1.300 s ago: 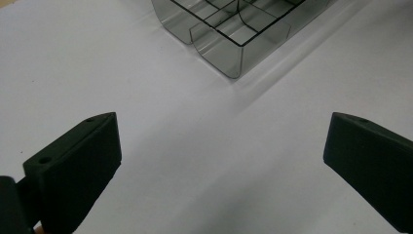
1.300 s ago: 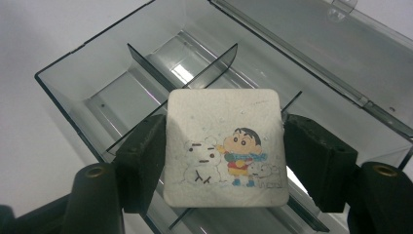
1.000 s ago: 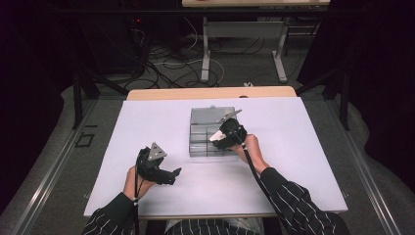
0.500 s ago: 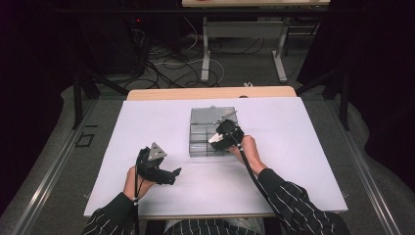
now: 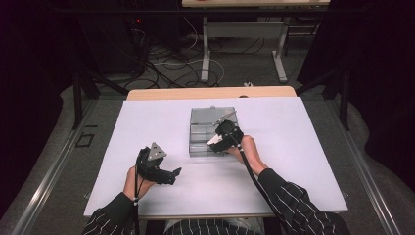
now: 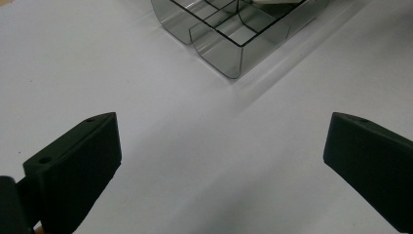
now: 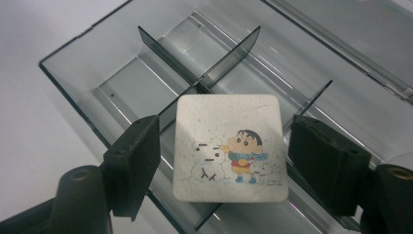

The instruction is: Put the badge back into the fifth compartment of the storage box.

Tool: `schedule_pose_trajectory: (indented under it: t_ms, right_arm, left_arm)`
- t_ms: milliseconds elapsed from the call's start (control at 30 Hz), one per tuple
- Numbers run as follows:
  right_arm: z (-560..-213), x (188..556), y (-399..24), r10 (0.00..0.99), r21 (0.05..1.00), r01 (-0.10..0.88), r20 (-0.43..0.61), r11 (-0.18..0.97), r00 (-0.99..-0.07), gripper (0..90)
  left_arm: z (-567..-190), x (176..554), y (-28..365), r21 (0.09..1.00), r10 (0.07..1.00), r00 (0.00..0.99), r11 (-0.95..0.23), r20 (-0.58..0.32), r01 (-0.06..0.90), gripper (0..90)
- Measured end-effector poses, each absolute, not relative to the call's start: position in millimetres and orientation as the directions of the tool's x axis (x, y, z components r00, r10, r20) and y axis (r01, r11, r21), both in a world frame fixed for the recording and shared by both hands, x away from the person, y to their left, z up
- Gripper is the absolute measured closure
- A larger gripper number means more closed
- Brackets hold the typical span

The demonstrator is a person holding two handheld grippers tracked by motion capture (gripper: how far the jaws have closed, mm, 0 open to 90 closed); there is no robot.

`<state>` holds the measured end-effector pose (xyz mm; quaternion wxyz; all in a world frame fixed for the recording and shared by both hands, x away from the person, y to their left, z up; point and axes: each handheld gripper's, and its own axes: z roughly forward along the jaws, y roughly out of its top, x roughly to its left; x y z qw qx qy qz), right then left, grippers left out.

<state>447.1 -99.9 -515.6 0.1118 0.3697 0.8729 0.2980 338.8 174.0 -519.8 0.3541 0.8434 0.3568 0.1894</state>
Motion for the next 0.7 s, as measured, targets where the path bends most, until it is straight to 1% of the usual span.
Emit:
schedule_pose_trajectory:
  t_ms: [33,67,100,133,167,200,233,300,367,400,467,533,567,600,633,700]
  right_arm:
    - [-516.2,448.4,-101.6,0.700,0.640,0.549,0.024,0.537,-0.713,29.4]
    - [-515.5,447.2,-103.0,0.710,0.662,0.557,0.054,0.501,-0.702,31.7]
    - [-509.4,446.8,-106.4,0.706,0.624,0.575,0.053,0.529,-0.706,35.5]
    - [-508.9,447.8,-108.9,0.700,0.652,0.556,0.054,0.516,-0.712,40.0]
    - [-505.6,447.7,-112.4,0.696,0.649,0.563,0.071,0.511,-0.714,44.8]
    - [-504.6,447.4,-114.5,0.712,0.671,0.561,0.069,0.485,-0.698,52.1]
    - [-501.6,448.3,-119.0,0.700,0.672,0.547,0.059,0.499,-0.712,59.1]
    - [-500.8,449.6,-124.1,0.715,0.702,0.532,0.045,0.474,-0.697,72.4]
    - [-503.0,452.2,-128.1,0.726,0.688,0.548,0.046,0.475,-0.686,82.2]
    - [-506.5,454.0,-129.2,0.725,0.689,0.547,0.047,0.475,-0.687,85.8]
    - [-510.8,456.2,-130.3,0.734,0.659,0.566,0.031,0.496,-0.679,89.8]
    - [-514.8,457.7,-129.6,0.744,0.653,0.582,0.043,0.484,-0.667,90.0]
    - [-514.8,457.9,-129.8,0.748,0.643,0.588,0.035,0.491,-0.663,90.0]
    - [-516.2,458.8,-130.3,0.743,0.658,0.572,0.028,0.490,-0.669,90.0]
    - [-514.9,458.3,-130.5,0.749,0.639,0.586,0.025,0.498,-0.662,89.9]
    - [-515.2,458.7,-131.2,0.763,0.639,0.593,0.015,0.491,-0.647,89.9]
  left_arm:
    - [-519.7,338.7,174.2,0.733,0.736,0.673,-0.494,0.067,0.468,0.4]
    - [-519.6,338.3,174.3,0.732,0.737,0.672,-0.492,0.063,0.471,0.4]
    - [-519.2,338.3,174.7,0.730,0.736,0.674,-0.494,0.062,0.472,0.4]
    - [-519.3,338.3,174.8,0.732,0.736,0.674,-0.493,0.064,0.470,0.4]
    - [-519.2,338.3,174.7,0.731,0.736,0.674,-0.494,0.063,0.471,0.4]
    - [-519.3,338.6,174.7,0.732,0.735,0.675,-0.494,0.064,0.469,0.4]
    - [-519.4,338.7,174.5,0.734,0.735,0.675,-0.494,0.066,0.466,0.4]
    - [-519.5,338.6,174.2,0.733,0.734,0.676,-0.495,0.065,0.466,0.4]
    - [-519.6,338.6,174.1,0.734,0.733,0.678,-0.495,0.065,0.465,0.4]
    - [-519.6,338.6,174.0,0.735,0.734,0.676,-0.494,0.065,0.465,0.4]
    - [-519.3,338.5,174.2,0.733,0.733,0.677,-0.495,0.065,0.466,0.4]
    - [-519.2,338.5,174.2,0.732,0.732,0.678,-0.496,0.064,0.466,0.4]
    - [-519.3,338.5,174.2,0.732,0.732,0.678,-0.497,0.065,0.466,0.4]
    - [-519.5,338.6,174.1,0.734,0.732,0.678,-0.495,0.064,0.465,0.5]
    - [-519.6,338.7,174.2,0.734,0.731,0.679,-0.496,0.065,0.464,0.4]
    - [-519.3,338.4,174.3,0.732,0.732,0.678,-0.497,0.065,0.466,0.5]
